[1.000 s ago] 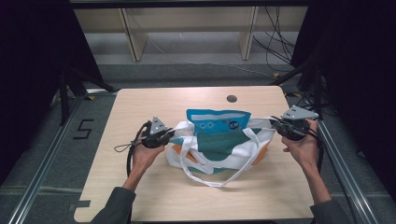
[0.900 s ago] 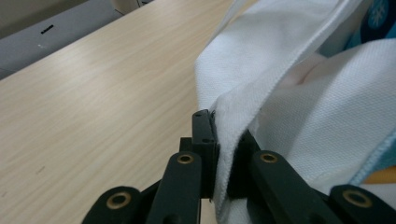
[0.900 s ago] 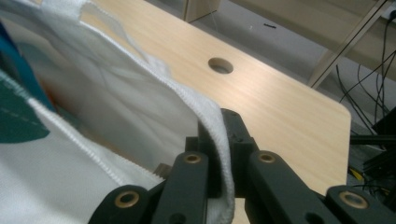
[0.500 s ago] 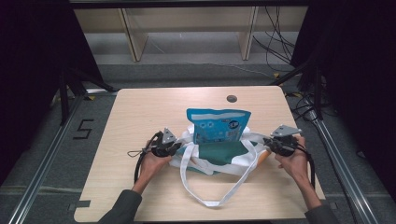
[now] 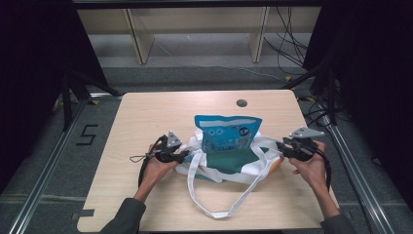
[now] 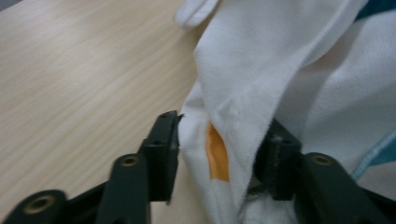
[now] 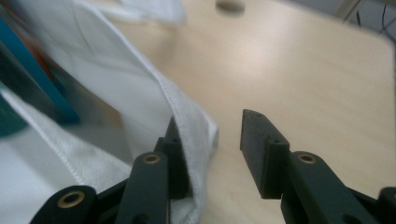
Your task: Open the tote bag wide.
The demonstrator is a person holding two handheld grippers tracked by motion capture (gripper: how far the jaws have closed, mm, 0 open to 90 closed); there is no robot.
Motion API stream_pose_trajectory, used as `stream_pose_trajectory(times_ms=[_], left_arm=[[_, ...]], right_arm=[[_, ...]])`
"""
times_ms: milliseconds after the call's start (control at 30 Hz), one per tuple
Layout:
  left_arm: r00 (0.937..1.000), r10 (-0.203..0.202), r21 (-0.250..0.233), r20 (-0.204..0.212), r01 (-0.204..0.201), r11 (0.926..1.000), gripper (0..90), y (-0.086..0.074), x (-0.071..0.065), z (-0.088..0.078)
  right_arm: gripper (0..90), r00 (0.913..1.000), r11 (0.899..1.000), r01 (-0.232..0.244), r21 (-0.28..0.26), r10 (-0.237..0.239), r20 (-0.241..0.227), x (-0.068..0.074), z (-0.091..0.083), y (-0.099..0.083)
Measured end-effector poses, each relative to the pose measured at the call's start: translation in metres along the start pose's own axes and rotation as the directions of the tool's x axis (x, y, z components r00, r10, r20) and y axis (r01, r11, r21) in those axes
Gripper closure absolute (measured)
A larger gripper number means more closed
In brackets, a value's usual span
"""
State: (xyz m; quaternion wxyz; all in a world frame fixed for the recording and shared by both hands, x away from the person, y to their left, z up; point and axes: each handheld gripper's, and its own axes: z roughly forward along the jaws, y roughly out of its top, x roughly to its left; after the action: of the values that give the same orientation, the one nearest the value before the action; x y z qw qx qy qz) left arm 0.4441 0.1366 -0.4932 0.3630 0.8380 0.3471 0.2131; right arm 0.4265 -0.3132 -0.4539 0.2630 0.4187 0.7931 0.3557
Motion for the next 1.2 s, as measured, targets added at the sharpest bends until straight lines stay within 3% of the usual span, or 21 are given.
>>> stream_pose_trajectory(times_ms=[67, 100, 133, 167, 300, 333, 367, 433, 467, 500, 667, 733, 800, 833, 867, 900, 933, 967, 1067, 1167, 1200], left_arm=[[0.9998, -0.016, -0.024, -0.010, 0.016, 0.9996, 45.7, 0.006, 0.004, -0.006], [0.9990, -0.044, -0.052, -0.008, 0.044, 0.9977, 45.7, 0.009, 0.004, -0.009], [0.9991, -0.041, -0.076, 0.013, 0.042, 0.9962, 43.5, 0.017, 0.005, -0.019], [0.9991, -0.041, -0.076, 0.013, 0.042, 0.9962, 42.8, 0.017, 0.005, -0.019], [0.9998, 0.018, -0.100, 0.006, -0.017, 0.9948, 41.0, 0.033, -0.003, -0.031], [0.9990, 0.044, -0.094, 0.005, -0.044, 0.9946, 40.9, 0.037, -0.006, -0.033], [0.9992, 0.037, -0.107, 0.016, -0.035, 0.9937, 40.7, 0.038, -0.008, -0.032], [0.9953, 0.095, -0.118, 0.019, -0.092, 0.9888, 41.5, 0.045, -0.012, -0.032], [0.9939, 0.109, -0.118, 0.021, -0.106, 0.9874, 41.5, 0.047, -0.013, -0.031], [0.9934, 0.108, -0.118, 0.037, -0.103, 0.9876, 41.5, 0.048, -0.016, -0.028], [0.9920, 0.093, -0.117, 0.085, -0.083, 0.9897, 44.9, 0.053, -0.015, -0.009], [0.9878, 0.077, -0.139, 0.136, -0.058, 0.9886, 57.3, 0.057, -0.013, -0.003], [0.9838, 0.103, -0.140, 0.146, -0.083, 0.9867, 64.2, 0.058, -0.013, 0.000], [0.9844, 0.098, -0.135, 0.146, -0.078, 0.9877, 71.0, 0.059, -0.013, 0.001], [0.9868, 0.046, -0.164, 0.155, -0.021, 0.9863, 75.6, 0.060, -0.011, 0.006], [0.9870, 0.031, -0.166, 0.158, -0.004, 0.9861, 80.1, 0.061, -0.007, 0.008], [0.9867, 0.030, -0.155, 0.160, -0.005, 0.9879, 82.0, 0.062, -0.004, 0.009], [0.9864, 0.027, -0.149, 0.162, -0.003, 0.9889, 82.8, 0.063, -0.001, 0.011], [0.9889, -0.034, -0.134, 0.144, 0.054, 0.9895, 83.9, 0.068, 0.009, 0.025], [0.9918, -0.054, -0.107, 0.116, 0.067, 0.9920, 84.0, 0.072, 0.014, 0.033], [0.9944, -0.054, -0.058, 0.091, 0.059, 0.9966, 83.9, 0.075, 0.022, 0.045]], right_arm=[[61.8, 0.9990, 0.996, -0.026, -0.091, 0.023, -0.038, 0.002, -0.029, 0.020], [61.8, 0.9990, 0.996, -0.026, -0.091, 0.023, -0.038, 0.002, -0.029, 0.020], [60.6, 0.9960, 0.988, -0.025, -0.155, 0.012, -0.088, 0.010, -0.047, 0.033], [60.6, 0.9960, 0.988, -0.025, -0.155, 0.012, -0.088, 0.010, -0.047, 0.033], [58.4, 0.9859, 0.980, -0.013, -0.196, -0.021, -0.166, 0.030, -0.066, 0.049], [57.5, 0.9781, 0.978, -0.003, -0.208, -0.041, -0.204, 0.034, -0.068, 0.052], [56.6, 0.9655, 0.975, 0.012, -0.221, -0.069, -0.251, 0.040, -0.068, 0.055], [55.0, 0.9509, 0.977, 0.002, -0.215, -0.069, -0.302, 0.054, -0.067, 0.056], [52.7, 0.9345, 0.982, 0.044, -0.183, -0.105, -0.340, 0.066, -0.063, 0.059], [52.7, 0.9345, 0.982, 0.044, -0.183, -0.105, -0.340, 0.066, -0.063, 0.059], [47.3, 0.8999, 0.984, 0.099, -0.150, -0.152, -0.409, 0.090, -0.037, 0.066], [48.6, 0.8848, 0.983, 0.134, -0.128, -0.177, -0.431, 0.093, -0.024, 0.068], [52.6, 0.8804, 0.983, 0.139, -0.117, -0.177, -0.440, 0.094, -0.021, 0.067], [61.8, 0.8702, 0.979, 0.172, -0.107, -0.201, -0.450, 0.095, -0.020, 0.065], [68.6, 0.8609, 0.973, 0.203, -0.113, -0.232, -0.453, 0.095, -0.019, 0.063], [78.9, 0.8476, 0.971, 0.224, -0.081, -0.235, -0.476, 0.097, -0.024, 0.059], [84.4, 0.8254, 0.967, 0.239, -0.092, -0.252, -0.505, 0.097, -0.026, 0.056], [87.0, 0.8224, 0.968, 0.237, -0.078, -0.242, -0.515, 0.098, -0.029, 0.053], [88.5, 0.7811, 0.954, 0.294, -0.055, -0.273, -0.562, 0.108, -0.035, 0.037], [88.6, 0.7758, 0.951, 0.309, -0.028, -0.269, -0.571, 0.116, -0.032, 0.027], [88.6, 0.7725, 0.942, 0.334, 0.021, -0.261, -0.579, 0.125, -0.024, 0.015]])
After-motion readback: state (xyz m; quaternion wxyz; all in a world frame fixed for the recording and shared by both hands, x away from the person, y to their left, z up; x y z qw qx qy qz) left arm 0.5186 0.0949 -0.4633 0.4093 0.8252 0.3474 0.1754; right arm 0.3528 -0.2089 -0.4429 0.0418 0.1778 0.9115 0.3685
